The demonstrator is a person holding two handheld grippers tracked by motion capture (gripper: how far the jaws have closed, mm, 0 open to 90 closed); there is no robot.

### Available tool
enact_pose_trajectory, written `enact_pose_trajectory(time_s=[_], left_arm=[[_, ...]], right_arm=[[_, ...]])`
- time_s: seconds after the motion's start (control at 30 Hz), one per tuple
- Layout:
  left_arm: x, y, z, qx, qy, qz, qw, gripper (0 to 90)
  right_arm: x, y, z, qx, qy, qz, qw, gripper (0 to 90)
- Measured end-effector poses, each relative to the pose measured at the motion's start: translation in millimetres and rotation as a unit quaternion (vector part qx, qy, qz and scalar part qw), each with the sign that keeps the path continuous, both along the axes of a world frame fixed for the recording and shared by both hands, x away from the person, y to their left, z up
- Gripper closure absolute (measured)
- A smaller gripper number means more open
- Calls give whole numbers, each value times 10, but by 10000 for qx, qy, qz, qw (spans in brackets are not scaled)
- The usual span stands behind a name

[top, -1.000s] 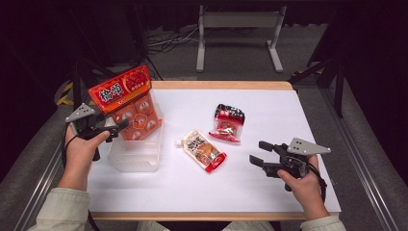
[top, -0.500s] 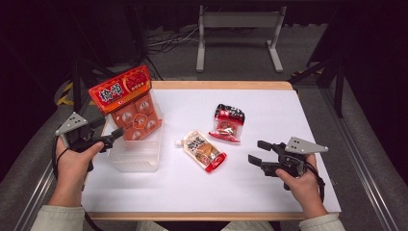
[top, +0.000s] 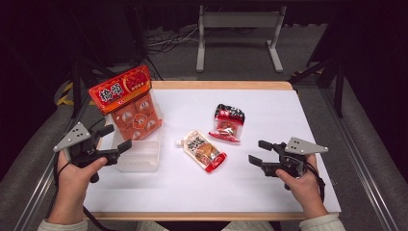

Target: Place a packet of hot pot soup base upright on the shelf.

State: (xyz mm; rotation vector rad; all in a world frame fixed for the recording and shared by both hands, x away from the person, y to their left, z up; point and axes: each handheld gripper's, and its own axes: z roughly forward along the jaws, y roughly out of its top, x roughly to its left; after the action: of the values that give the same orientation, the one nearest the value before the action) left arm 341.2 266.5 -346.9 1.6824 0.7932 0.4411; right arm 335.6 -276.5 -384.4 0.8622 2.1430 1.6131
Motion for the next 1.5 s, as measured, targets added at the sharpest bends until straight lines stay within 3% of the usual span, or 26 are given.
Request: enact_pose_trajectory(time_s=[0.07, 0.27, 0.33, 0.4, 0.43, 0.5, 0.57, 0.83, 1.07, 1.37, 1.5], left_arm=[[7, -49, -43, -103, -189, -355, 9991, 117], [-5, -197, -140, -35, -96, -686, 9976, 115], [-13, -244, -149, -18, 43, -865, 9962, 119], [-28, -281, -156, 134, 325, -998, 9944, 178], [-28, -281, -156, 134, 325, -998, 9944, 189], [-46, -325, -169, 141, 519, -1105, 9924, 189], [-62, -370, -187, 94, 514, -1209, 9913, 186], [-136, -544, -327, -43, 387, -1336, 9903, 168], [-156, -680, -428, 80, 445, -1456, 9883, 169], [-158, -691, -452, 30, 405, -1392, 9894, 159], [-148, -696, -470, 52, 370, -1374, 9898, 156]], right_arm=[[-5, -2, -1, -16, -13, -5, 10000, 303], [-10, -15, 11, 10, -24, -29, 10000, 304], [-4, -17, 16, 9, -26, -20, 10000, 304], [8, -16, 21, 15, -11, 2, 10000, 307], [8, -16, 21, 15, -11, 2, 10000, 307], [20, -7, 23, 2, 41, 41, 10000, 310], [38, 7, 25, -43, 58, 51, 10000, 308], [107, 16, 85, -101, 95, 4, 9999, 304], [235, 13, 168, -149, 209, -108, 9996, 309], [425, 60, 219, -281, 220, -265, 9990, 306], [569, 88, 220, -275, 334, -351, 9984, 307]])
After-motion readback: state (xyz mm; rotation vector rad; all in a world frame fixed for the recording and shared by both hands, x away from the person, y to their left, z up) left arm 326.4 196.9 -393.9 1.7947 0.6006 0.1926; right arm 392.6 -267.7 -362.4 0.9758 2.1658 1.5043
